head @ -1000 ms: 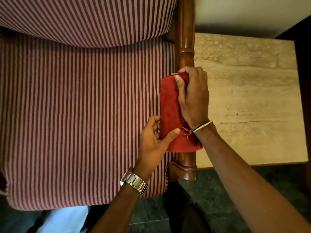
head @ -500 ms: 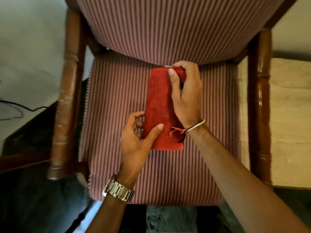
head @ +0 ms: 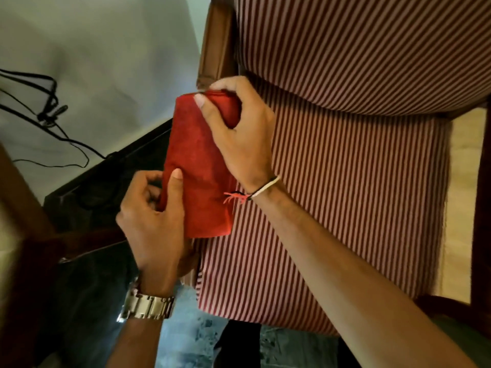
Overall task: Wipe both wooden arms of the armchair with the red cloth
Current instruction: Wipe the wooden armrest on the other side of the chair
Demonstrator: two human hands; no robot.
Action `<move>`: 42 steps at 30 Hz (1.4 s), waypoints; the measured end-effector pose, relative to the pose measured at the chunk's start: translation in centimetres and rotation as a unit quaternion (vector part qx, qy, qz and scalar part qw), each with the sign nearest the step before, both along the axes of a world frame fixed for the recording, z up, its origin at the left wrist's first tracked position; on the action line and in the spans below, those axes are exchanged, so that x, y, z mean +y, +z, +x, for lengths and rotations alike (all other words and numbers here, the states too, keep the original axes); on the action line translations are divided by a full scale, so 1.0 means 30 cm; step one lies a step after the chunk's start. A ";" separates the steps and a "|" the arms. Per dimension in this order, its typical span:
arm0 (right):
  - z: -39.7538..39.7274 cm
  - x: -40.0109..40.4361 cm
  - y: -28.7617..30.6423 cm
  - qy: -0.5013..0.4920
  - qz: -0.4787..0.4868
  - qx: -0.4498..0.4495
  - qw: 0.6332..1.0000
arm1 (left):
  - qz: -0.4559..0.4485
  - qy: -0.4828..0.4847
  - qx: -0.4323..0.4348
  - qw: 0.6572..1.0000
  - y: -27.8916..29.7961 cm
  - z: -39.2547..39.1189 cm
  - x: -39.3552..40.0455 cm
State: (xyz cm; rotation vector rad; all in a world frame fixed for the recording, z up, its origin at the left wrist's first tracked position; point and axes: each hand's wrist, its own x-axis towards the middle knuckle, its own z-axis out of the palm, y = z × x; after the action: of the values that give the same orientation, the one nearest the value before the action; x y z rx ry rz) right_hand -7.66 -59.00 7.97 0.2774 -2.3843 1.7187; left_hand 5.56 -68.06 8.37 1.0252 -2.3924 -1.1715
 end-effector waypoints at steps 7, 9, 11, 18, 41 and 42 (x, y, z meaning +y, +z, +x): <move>0.006 0.044 -0.220 0.014 0.163 -0.009 0.986 | -0.077 -0.114 -0.164 0.977 -0.071 -0.012 -0.098; 0.042 0.136 -0.336 -0.020 0.253 0.019 0.967 | -0.151 -0.165 -0.112 0.968 -0.054 -0.044 -0.092; 0.112 0.233 -0.457 0.035 0.408 -0.032 0.912 | -0.213 -0.212 -0.088 0.950 -0.052 -0.077 -0.066; 0.180 0.355 -0.698 0.131 0.557 -0.030 0.819 | -0.314 -0.362 -0.173 0.860 -0.220 -0.143 -0.034; 0.180 0.355 -0.712 0.114 0.574 -0.026 0.810 | -0.346 -0.361 -0.091 0.861 -0.240 -0.602 -0.050; 0.180 0.357 -0.714 0.115 0.573 -0.024 0.811 | -0.343 -0.352 -0.090 0.866 -0.241 -0.605 -0.051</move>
State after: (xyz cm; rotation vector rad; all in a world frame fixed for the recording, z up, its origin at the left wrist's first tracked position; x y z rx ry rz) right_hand -2.25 -48.30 -13.45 0.6829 -3.1946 0.0728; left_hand -12.60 -69.58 1.14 0.0087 -3.0736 -0.2650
